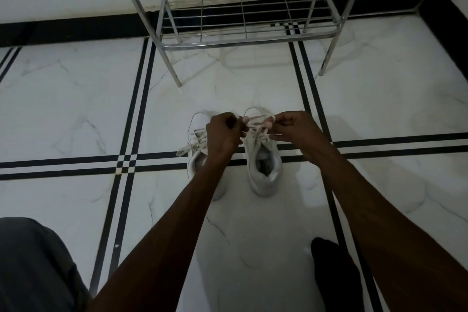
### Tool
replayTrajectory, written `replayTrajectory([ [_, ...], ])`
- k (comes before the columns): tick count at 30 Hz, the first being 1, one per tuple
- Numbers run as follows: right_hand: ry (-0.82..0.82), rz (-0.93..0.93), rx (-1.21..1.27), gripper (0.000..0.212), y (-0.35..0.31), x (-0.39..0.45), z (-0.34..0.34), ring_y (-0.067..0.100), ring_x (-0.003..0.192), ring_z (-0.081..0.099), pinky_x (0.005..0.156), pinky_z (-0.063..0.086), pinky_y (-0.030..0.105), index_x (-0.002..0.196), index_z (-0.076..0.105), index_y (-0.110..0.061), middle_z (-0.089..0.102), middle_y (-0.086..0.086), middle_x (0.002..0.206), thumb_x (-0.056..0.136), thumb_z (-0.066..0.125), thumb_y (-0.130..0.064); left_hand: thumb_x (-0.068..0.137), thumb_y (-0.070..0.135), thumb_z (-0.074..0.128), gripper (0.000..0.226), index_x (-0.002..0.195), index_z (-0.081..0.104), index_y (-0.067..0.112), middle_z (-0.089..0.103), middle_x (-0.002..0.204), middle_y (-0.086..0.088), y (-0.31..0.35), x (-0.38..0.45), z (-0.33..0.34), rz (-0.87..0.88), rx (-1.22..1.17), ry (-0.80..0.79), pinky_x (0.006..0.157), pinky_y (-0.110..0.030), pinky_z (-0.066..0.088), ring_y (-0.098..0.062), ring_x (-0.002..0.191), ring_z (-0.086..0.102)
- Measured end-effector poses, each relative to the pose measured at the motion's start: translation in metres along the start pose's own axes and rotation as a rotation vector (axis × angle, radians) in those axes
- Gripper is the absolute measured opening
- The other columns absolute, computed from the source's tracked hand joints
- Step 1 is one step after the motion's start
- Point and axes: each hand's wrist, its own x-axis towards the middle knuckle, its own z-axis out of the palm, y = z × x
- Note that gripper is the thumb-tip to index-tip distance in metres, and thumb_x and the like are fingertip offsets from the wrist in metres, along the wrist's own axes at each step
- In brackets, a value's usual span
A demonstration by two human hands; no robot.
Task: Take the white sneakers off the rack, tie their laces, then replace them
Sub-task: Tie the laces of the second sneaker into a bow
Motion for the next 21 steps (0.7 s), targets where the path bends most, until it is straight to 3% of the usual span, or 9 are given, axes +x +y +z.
replayTrajectory([
  [4, 0.260, 0.496, 0.232, 0.014, 0.016, 0.001, -0.022, 0.018, 0.063, 0.073, 0.059, 0.058, 0.024, 0.085, 0.061, 0.004, 0.075, 0.017, 0.084, 0.095, 0.057, -0.005, 0.094, 0.016, 0.064, 0.026, 0.071, 0.064, 0.002, 0.065, 0.064, -0.001, -0.018, -0.005, -0.023, 0.062, 0.407, 0.185, 0.047, -0.023, 0.047, -0.019, 0.058, 0.063],
  [7, 0.344, 0.554, 0.164, 0.007, 0.039, 0.004, -0.024, 0.013, 0.069, 0.069, 0.051, 0.054, 0.020, 0.085, 0.062, -0.002, 0.072, 0.014, 0.092, 0.091, 0.063, -0.005, 0.091, 0.012, 0.066, 0.020, 0.074, 0.061, 0.003, 0.068, 0.071, -0.009, -0.037, -0.010, -0.028, 0.077, 0.589, 0.203, 0.057, -0.035, 0.046, -0.030, 0.074, 0.067],
  [9, 0.328, 0.544, 0.151, 0.010, 0.042, 0.007, -0.017, 0.013, 0.070, 0.066, 0.047, 0.052, 0.019, 0.081, 0.061, -0.004, 0.069, 0.013, 0.091, 0.091, 0.063, -0.005, 0.087, 0.021, 0.074, 0.021, 0.094, 0.059, 0.008, 0.069, 0.091, -0.011, -0.037, -0.016, -0.022, 0.082, 0.620, 0.225, 0.066, -0.039, 0.047, -0.032, 0.094, 0.064],
  [10, 0.325, 0.519, 0.103, 0.007, 0.039, 0.008, -0.014, 0.016, 0.074, 0.066, 0.051, 0.054, 0.021, 0.090, 0.062, -0.002, 0.066, 0.013, 0.094, 0.088, 0.068, -0.006, 0.083, 0.027, 0.080, 0.040, 0.108, 0.055, 0.010, 0.065, 0.106, -0.011, -0.034, -0.020, -0.017, 0.084, 0.633, 0.251, 0.069, -0.040, 0.046, -0.031, 0.104, 0.058],
  [12, 0.349, 0.388, -0.099, 0.056, 0.040, 0.010, -0.016, 0.025, 0.098, 0.065, 0.067, 0.060, 0.035, 0.124, 0.052, -0.003, 0.058, 0.014, 0.115, 0.076, 0.081, -0.011, 0.079, 0.035, 0.084, 0.065, 0.126, 0.047, 0.010, 0.054, 0.125, -0.011, -0.025, -0.026, -0.008, 0.140, 0.605, 0.318, 0.077, -0.041, 0.047, -0.028, 0.114, 0.048],
  [14, 0.359, 0.153, -0.394, 0.078, 0.039, 0.011, -0.021, 0.027, 0.117, 0.055, 0.090, 0.056, 0.043, 0.139, 0.042, -0.014, 0.048, 0.013, 0.133, 0.072, 0.084, -0.015, 0.084, 0.028, 0.079, 0.053, 0.126, 0.054, 0.010, 0.057, 0.126, -0.011, -0.020, -0.031, 0.004, 0.268, 0.631, 0.229, 0.088, -0.041, 0.046, -0.030, 0.117, 0.048],
  [16, 0.229, -0.054, -0.573, 0.061, 0.035, 0.011, -0.021, 0.024, 0.123, 0.052, 0.097, 0.049, 0.038, 0.134, 0.052, -0.021, 0.051, 0.010, 0.137, 0.079, 0.078, -0.014, 0.089, 0.021, 0.071, 0.034, 0.121, 0.063, 0.013, 0.066, 0.121, -0.010, -0.024, -0.032, 0.018, 0.298, 0.668, 0.032, 0.092, -0.047, 0.046, -0.035, 0.116, 0.052],
  [18, 0.046, -0.095, -0.645, 0.039, 0.030, 0.014, -0.018, 0.021, 0.121, 0.057, 0.094, 0.050, 0.032, 0.121, 0.065, -0.023, 0.062, 0.007, 0.131, 0.085, 0.072, -0.012, 0.089, 0.022, 0.063, 0.029, 0.118, 0.065, 0.019, 0.070, 0.118, -0.007, -0.025, -0.032, 0.027, 0.214, 0.618, -0.107, 0.093, -0.047, 0.048, -0.035, 0.114, 0.058],
  [21, -0.043, -0.121, -0.719, 0.022, 0.027, 0.010, -0.010, 0.012, 0.102, 0.063, 0.086, 0.048, 0.025, 0.108, 0.075, -0.015, 0.072, 0.003, 0.115, 0.089, 0.066, -0.009, 0.090, 0.028, 0.062, 0.020, 0.108, 0.069, 0.024, 0.077, 0.107, 0.001, -0.025, -0.030, 0.026, 0.107, 0.524, -0.059, 0.091, -0.046, 0.049, -0.026, 0.106, 0.067],
])
